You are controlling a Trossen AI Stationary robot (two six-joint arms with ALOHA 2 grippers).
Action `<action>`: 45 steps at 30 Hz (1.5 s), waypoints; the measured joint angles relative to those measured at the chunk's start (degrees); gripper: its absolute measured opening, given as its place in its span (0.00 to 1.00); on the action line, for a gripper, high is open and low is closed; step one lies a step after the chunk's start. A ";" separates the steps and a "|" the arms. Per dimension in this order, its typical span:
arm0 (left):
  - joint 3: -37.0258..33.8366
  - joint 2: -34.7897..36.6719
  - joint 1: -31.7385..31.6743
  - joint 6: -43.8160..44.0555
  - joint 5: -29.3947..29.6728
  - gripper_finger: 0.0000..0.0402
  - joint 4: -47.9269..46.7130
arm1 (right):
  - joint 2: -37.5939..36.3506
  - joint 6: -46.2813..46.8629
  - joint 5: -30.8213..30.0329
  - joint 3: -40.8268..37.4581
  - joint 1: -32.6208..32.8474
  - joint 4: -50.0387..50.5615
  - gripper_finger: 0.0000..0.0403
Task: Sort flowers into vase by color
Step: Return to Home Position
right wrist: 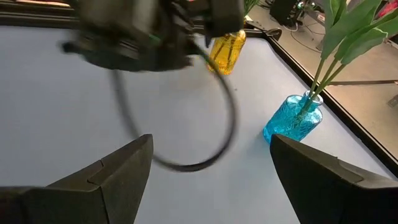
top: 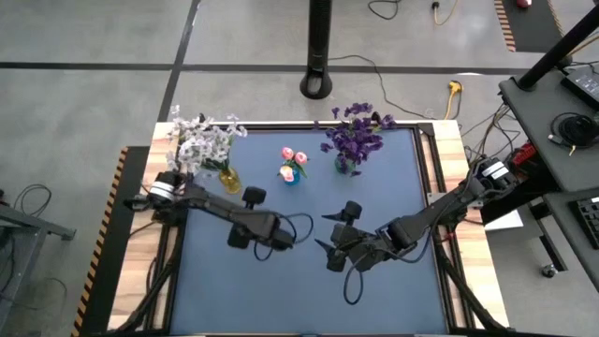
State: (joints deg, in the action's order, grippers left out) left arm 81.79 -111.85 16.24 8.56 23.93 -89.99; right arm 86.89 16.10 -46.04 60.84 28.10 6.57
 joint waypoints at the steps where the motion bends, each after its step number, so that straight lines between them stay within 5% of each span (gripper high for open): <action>1: 0.77 0.08 1.38 -0.79 -0.01 0.85 -0.03 | 0.00 0.00 0.00 0.00 0.00 0.00 0.78; 10: 11.32 2.23 13.19 -1.85 8.07 0.85 0.44 | 0.00 -2.44 0.13 0.00 0.02 0.46 0.78; 18: 14.89 11.39 21.25 10.97 21.59 0.85 0.81 | 0.00 -2.54 1.37 0.00 0.30 0.79 0.78; 27: 10.57 20.28 25.94 29.31 42.61 0.85 8.94 | 0.00 -3.08 1.53 0.00 0.28 1.17 0.78; 30: 8.21 20.91 26.83 33.54 42.52 0.85 15.01 | 0.00 -3.26 3.03 0.00 0.28 2.18 0.78; 35: 3.25 19.86 31.34 32.02 37.02 0.85 18.02 | 0.00 -5.73 14.44 -1.26 1.43 1.62 0.78; 42: 0.05 19.82 44.47 39.74 32.35 0.85 22.65 | -2.46 -7.23 12.37 -4.62 7.99 2.02 0.77; 45: -0.85 19.87 51.25 47.25 36.61 0.85 23.80 | -5.10 -7.34 11.57 -7.12 10.50 0.05 0.76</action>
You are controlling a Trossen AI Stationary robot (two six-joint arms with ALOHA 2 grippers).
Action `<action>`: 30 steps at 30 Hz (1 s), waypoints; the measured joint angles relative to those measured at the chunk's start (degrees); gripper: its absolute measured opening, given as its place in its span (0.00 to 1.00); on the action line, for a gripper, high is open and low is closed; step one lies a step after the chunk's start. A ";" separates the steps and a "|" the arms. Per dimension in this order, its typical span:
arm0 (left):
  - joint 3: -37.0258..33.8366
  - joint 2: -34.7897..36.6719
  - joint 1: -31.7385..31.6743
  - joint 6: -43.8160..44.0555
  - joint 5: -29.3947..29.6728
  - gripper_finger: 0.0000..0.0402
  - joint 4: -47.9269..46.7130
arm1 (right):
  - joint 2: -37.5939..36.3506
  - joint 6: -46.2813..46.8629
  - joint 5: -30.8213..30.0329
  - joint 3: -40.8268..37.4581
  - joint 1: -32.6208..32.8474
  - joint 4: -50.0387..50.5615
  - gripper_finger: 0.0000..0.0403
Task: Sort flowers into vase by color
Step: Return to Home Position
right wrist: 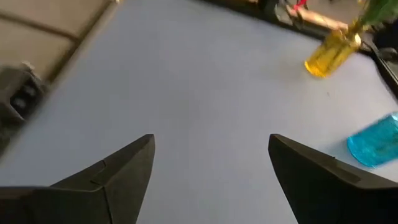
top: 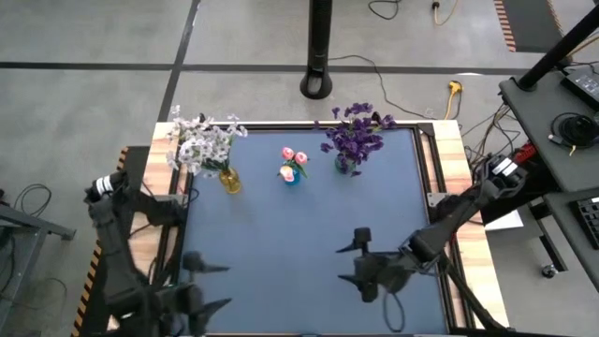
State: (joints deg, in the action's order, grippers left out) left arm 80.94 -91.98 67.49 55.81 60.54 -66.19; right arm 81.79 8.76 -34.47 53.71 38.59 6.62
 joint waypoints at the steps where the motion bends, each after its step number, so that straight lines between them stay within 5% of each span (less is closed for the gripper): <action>1: -0.98 0.00 2.10 2.09 2.87 0.85 0.70 | -0.93 -0.21 0.01 -1.29 0.50 -2.19 0.76; 9: -12.83 0.22 10.36 17.80 20.86 0.85 4.38 | -3.40 -4.12 -0.08 -16.92 1.14 -31.72 0.75; 14: -16.44 1.41 8.88 22.32 19.91 0.85 0.26 | -1.13 -10.63 3.43 -22.57 -1.60 -53.04 0.75; 22: -18.15 3.14 4.69 20.47 21.51 0.76 0.66 | -0.71 -12.67 10.99 -22.87 -7.17 -55.62 0.75; 30: -13.51 3.32 -1.39 2.59 13.45 0.61 3.81 | -0.76 -13.92 12.13 -22.14 -8.31 -54.98 0.75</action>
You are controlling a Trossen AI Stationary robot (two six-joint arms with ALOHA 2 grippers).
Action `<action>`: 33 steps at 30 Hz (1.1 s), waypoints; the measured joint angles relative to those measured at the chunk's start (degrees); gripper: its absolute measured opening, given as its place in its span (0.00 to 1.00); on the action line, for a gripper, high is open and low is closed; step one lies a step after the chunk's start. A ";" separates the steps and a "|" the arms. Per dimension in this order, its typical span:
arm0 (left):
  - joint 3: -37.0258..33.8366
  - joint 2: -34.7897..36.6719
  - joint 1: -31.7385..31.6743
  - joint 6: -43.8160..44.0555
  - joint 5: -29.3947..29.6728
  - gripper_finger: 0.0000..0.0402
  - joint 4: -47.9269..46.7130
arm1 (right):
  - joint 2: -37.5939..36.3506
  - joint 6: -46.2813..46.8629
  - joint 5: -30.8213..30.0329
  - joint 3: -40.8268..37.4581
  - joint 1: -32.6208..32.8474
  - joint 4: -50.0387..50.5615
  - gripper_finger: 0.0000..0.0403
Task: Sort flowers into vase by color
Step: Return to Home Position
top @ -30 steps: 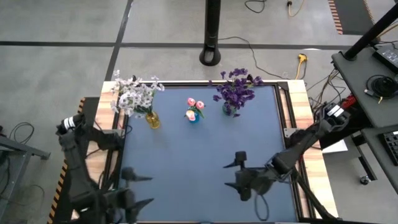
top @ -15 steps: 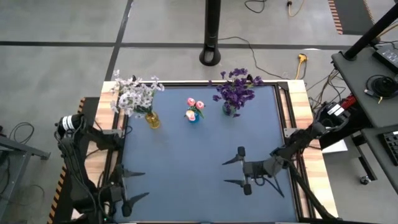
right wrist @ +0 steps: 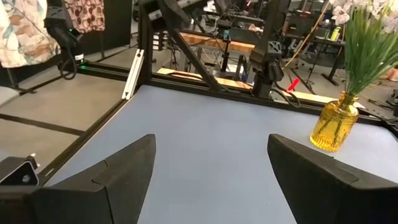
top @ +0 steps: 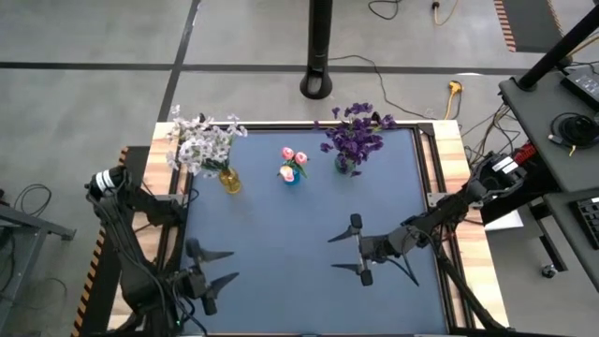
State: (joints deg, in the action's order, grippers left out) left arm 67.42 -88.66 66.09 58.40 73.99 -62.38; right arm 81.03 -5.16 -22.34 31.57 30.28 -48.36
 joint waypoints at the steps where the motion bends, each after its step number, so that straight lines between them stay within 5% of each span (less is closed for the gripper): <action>1: 1.29 0.00 -0.23 -1.78 -0.22 0.59 0.15 | 0.00 0.00 -0.01 0.00 0.01 0.04 0.75; 6: 7.82 -0.93 -2.07 -12.81 -4.59 0.48 5.17 | -0.01 0.01 0.08 0.00 0.04 0.11 0.75; 13: 10.53 -1.59 -7.18 -48.68 -28.73 0.27 32.71 | -0.02 -0.95 0.35 0.00 0.07 0.33 0.75; 16: 10.42 -1.64 -9.68 -56.31 -33.25 0.16 37.51 | -0.02 -0.99 0.45 0.04 0.17 1.47 0.75; 20: 8.74 -1.64 -13.86 -57.18 -36.80 0.03 33.90 | -0.19 -0.89 0.49 0.04 0.25 4.35 0.75; 25: 2.07 0.35 -16.91 -52.30 -46.04 0.02 29.25 | -2.86 -1.57 0.45 0.04 1.14 6.83 0.75; 33: -16.30 13.72 -16.62 -45.80 -52.76 0.00 43.12 | -11.00 -2.34 0.03 -0.41 1.18 14.27 0.75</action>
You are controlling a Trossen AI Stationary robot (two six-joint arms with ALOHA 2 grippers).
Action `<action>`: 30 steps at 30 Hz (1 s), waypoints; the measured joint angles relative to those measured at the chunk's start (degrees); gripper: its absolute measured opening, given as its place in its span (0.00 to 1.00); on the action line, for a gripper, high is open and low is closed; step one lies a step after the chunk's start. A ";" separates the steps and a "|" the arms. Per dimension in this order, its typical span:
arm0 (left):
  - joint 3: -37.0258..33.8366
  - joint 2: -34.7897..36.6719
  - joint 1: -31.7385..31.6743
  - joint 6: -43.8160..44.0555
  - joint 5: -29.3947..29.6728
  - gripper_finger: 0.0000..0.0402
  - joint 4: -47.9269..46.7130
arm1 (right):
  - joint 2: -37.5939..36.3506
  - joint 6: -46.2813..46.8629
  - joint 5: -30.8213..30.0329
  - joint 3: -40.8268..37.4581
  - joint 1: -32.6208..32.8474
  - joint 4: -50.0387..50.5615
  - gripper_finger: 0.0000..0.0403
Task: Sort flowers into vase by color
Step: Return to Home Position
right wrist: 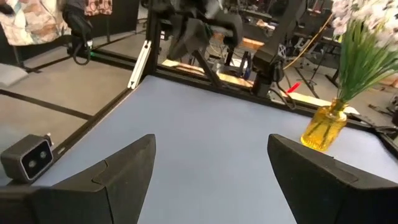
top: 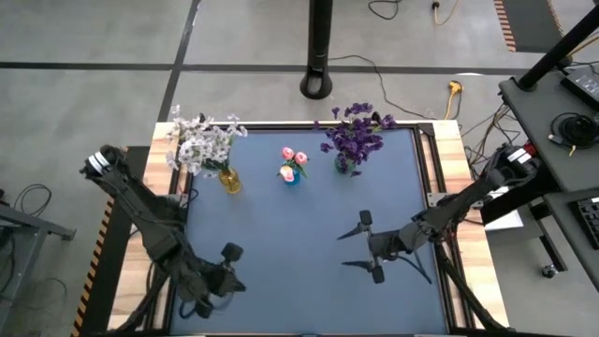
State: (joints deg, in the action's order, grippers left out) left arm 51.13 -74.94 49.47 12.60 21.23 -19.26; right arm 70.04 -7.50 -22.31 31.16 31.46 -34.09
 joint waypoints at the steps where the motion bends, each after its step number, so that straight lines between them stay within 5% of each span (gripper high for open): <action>1: -2.62 2.28 0.00 0.24 -0.06 0.00 2.26 | -0.67 -0.12 0.01 -0.08 0.00 0.13 0.75; 11: -23.38 17.93 -0.09 2.22 -0.28 0.00 17.37 | -8.63 -1.12 -0.18 -4.44 -0.51 0.87 0.75; 30: -36.79 33.07 -0.11 5.46 -1.11 0.00 17.01 | -29.88 1.50 -0.21 -21.02 -3.16 -5.72 0.75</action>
State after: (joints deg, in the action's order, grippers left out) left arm 14.33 -41.87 49.36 18.06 20.12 -2.25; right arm 40.15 -6.00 -22.52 10.14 28.30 -39.81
